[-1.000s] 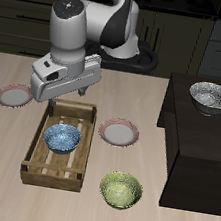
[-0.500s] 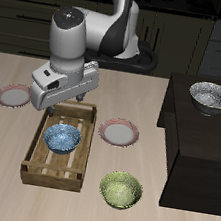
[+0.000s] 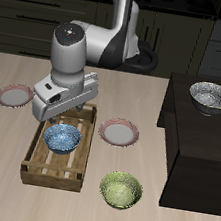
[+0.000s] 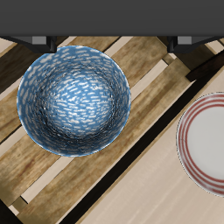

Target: Place the blue bowl onto the plate that is next to the blue bowl

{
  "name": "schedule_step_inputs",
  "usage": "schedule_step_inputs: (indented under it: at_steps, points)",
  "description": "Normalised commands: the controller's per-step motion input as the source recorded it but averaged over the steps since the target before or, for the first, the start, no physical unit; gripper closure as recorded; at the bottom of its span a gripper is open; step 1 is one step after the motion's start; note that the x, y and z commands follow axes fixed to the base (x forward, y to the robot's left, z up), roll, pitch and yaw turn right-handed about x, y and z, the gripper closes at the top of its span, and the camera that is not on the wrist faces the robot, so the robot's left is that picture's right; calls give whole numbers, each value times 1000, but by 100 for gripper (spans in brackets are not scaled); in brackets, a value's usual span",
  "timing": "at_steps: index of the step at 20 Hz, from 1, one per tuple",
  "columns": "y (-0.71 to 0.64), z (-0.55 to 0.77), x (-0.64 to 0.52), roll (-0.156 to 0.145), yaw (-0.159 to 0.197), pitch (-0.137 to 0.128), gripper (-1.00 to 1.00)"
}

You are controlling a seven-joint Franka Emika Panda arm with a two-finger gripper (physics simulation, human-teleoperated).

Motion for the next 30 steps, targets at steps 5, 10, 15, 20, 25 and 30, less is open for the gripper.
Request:
schedule_step_inputs:
  at_steps: [5,10,15,20,25,30]
  points:
    - [79,-176,-27,11,34,12,-100]
    - [102,-204,-54,12,33,15,-100]
    - [56,-256,-96,16,23,34,-100]
    - [-151,-156,-71,-18,13,17,-100]
    - [-238,-202,-11,-44,9,24,-100]
    - [-185,-104,59,-32,7,-2,-100]
